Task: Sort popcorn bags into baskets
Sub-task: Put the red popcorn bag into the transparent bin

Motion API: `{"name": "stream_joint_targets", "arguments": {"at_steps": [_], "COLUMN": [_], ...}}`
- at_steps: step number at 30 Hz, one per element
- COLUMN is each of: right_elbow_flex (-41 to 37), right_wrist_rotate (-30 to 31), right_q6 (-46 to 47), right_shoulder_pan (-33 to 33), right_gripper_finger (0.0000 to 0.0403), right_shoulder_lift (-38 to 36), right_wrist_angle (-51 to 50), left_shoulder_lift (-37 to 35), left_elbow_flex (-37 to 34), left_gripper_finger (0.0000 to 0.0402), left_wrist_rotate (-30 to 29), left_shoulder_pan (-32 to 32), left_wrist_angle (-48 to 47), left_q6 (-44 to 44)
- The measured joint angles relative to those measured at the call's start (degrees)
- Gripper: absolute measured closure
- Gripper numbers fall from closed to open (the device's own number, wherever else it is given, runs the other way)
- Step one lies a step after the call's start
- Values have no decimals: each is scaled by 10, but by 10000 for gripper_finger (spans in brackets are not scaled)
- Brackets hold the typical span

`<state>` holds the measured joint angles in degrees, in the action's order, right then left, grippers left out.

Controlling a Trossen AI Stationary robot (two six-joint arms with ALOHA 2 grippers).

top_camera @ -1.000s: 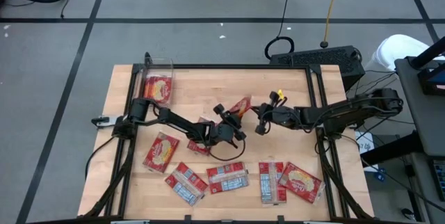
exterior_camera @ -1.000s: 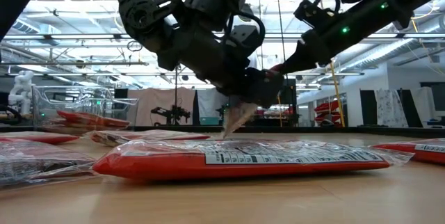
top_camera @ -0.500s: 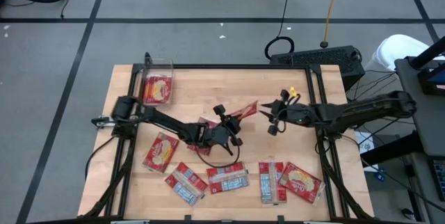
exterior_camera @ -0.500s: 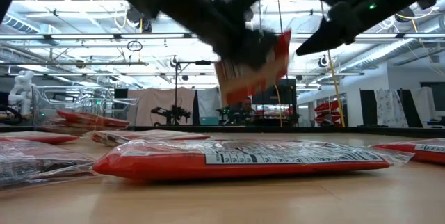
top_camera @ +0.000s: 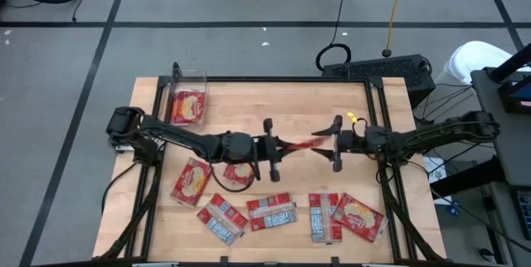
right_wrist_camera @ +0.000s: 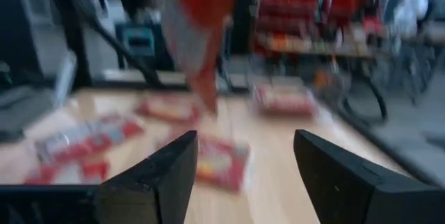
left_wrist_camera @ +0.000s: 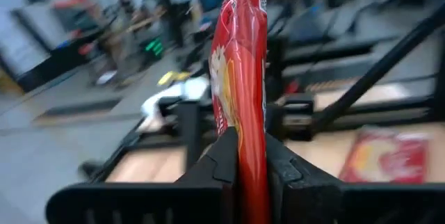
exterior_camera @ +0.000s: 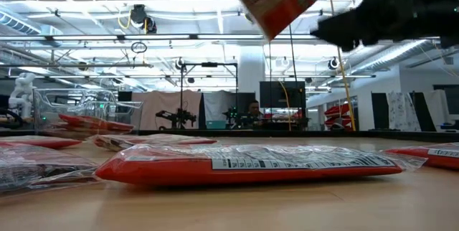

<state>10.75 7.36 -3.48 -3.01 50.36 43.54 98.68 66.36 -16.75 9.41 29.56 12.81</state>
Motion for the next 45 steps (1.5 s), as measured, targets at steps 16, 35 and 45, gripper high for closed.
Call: {"name": "stream_joint_targets", "arguments": {"at_steps": [16, 35, 45], "right_elbow_flex": [48, 95, 119], "right_wrist_rotate": [-122, -66, 2], "right_q6": [-63, -88, -81], "right_shoulder_pan": [-3, -2, -2], "right_gripper_finger": [226, 383, 394], "right_shoulder_lift": [48, 63, 9], "right_wrist_angle": [146, 65, -137], "left_shoulder_lift": [24, -10, -91], "left_elbow_flex": [-18, -17, -15], "left_gripper_finger": [367, 333, 183], "left_wrist_rotate": [133, 62, -26], "left_shoulder_pan": [-23, -20, -2], "left_wrist_angle": [180, 69, -147], "left_q6": [51, 7, -59]}}
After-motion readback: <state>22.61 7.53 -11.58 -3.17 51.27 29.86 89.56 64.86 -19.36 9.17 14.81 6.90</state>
